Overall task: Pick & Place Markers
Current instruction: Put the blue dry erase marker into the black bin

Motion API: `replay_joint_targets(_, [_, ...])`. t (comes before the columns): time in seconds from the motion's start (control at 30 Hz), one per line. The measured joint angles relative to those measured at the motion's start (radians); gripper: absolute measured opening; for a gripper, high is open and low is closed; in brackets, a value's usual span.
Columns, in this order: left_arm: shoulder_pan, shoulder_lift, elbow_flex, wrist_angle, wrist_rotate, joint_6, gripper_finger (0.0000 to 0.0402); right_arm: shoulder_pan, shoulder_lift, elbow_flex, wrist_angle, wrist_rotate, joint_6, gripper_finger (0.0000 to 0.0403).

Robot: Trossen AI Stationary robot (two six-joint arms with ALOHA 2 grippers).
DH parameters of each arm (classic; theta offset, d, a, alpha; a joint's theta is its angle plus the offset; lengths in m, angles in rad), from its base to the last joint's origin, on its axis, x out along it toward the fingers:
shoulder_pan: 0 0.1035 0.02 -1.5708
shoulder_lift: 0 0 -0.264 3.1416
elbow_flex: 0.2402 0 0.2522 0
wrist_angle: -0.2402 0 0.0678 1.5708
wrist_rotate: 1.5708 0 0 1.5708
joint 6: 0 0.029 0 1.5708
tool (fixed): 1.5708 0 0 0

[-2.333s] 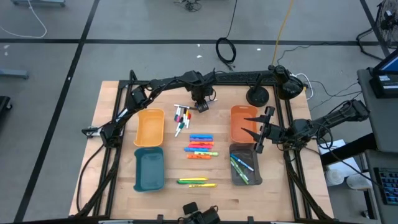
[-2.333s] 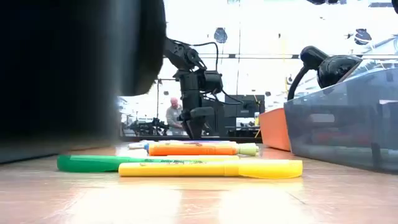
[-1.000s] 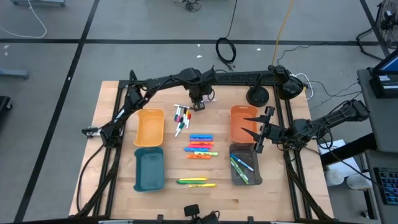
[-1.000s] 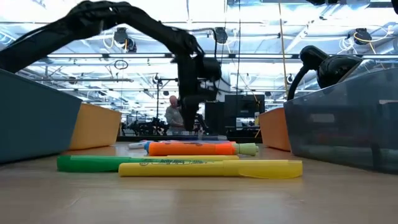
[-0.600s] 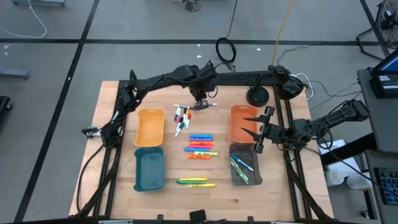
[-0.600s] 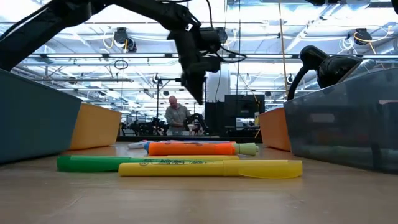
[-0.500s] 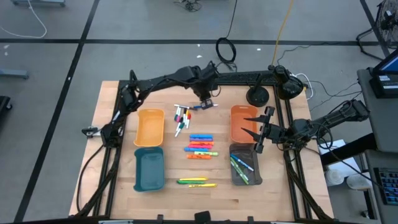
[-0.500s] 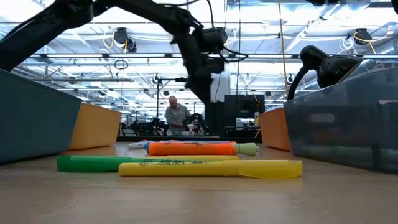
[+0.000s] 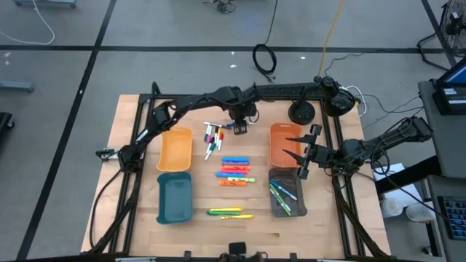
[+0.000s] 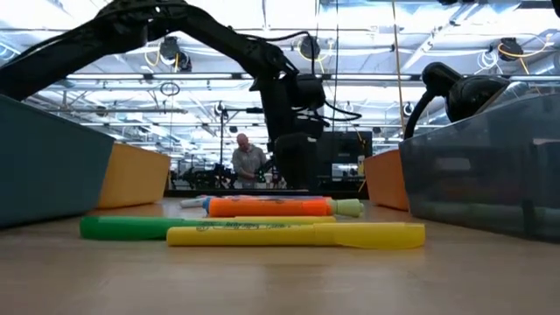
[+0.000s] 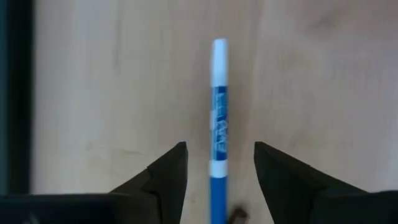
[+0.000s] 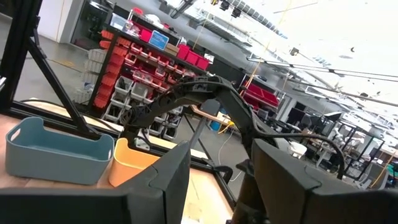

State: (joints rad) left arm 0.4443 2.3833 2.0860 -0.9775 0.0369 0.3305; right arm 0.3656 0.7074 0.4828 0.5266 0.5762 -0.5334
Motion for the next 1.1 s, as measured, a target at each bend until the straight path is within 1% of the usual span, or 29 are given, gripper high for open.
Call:
replay_joint_targets(0.13, [0.041, 0.004, 0.000, -0.004, 0.075, 0.000, 0.0158, 0.000, 0.000, 0.000, 0.000, 0.000, -0.002, 0.0160])
replay_joint_targets(0.2, [0.052, 0.003, 0.000, -0.008, 0.087, -0.010, 0.0146, 0.000, 0.000, 0.000, 0.001, 0.000, -0.003, 0.0160])
replay_joint_targets(0.4, [0.049, 0.003, 0.000, -0.050, 0.021, 0.035, 0.0128, 0.000, 0.000, 0.000, -0.001, 0.006, -0.025, 0.0160])
replay_joint_targets(0.63, [0.052, 0.012, -0.001, -0.130, -0.048, 0.086, 0.0127, 0.000, 0.000, 0.000, -0.008, 0.114, -0.036, 0.0160])
replay_joint_targets(0.73, [0.060, 0.017, -0.006, -0.106, -0.009, 0.126, 0.0127, 0.000, 0.000, 0.000, -0.016, 0.133, -0.035, 0.0160])
replay_joint_targets(0.97, [0.095, 0.019, -0.006, -0.014, 0.131, 0.131, 0.0127, -0.022, 0.000, 0.000, -0.068, 0.134, 0.035, 0.0160])
replay_joint_targets(1.03, [0.089, 0.019, -0.006, -0.016, 0.147, 0.132, 0.0127, -0.044, 0.000, 0.000, -0.086, 0.134, 0.062, 0.0160])
replay_joint_targets(1.1, [0.078, 0.019, -0.006, -0.018, 0.142, 0.169, 0.0127, -0.076, 0.000, 0.000, -0.100, 0.131, 0.096, 0.0160])
